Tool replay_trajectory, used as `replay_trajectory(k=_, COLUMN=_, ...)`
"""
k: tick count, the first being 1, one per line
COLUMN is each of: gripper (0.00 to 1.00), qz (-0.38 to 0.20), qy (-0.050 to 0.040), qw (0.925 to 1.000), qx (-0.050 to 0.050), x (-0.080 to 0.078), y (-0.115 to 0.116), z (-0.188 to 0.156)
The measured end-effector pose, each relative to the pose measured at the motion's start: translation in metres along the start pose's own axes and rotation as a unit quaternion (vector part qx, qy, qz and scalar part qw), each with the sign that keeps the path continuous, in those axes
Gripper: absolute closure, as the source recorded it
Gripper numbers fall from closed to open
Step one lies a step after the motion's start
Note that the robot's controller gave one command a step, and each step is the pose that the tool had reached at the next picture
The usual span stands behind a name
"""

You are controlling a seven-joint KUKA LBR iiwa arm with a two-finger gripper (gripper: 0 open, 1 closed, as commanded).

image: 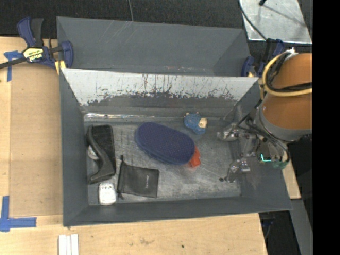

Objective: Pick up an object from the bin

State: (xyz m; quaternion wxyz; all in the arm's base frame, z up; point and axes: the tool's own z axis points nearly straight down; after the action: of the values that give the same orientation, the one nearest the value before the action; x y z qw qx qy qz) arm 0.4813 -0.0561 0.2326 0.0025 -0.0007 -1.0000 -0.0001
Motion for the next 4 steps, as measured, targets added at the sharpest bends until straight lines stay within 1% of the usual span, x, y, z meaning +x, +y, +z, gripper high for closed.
replay_trajectory(k=1, gripper=0.0, qz=-0.132, qy=-0.0105, qw=0.9912, qx=0.002, x=-0.034, y=0.037, z=0.16)
replay_trajectory(k=2, gripper=0.0, qz=-0.177, qy=-0.0042, qw=0.9841, qx=-0.001, x=-0.007, y=0.127, z=0.131)
replay_trajectory(k=3, gripper=0.0, qz=-0.328, qy=-0.0049, qw=0.9446, qx=0.0, x=-0.018, y=0.19, z=0.126)
replay_trajectory(k=4, gripper=0.0, qz=-0.183, qy=-0.0052, qw=0.9831, qx=0.001, x=-0.011, y=0.195, z=0.158)
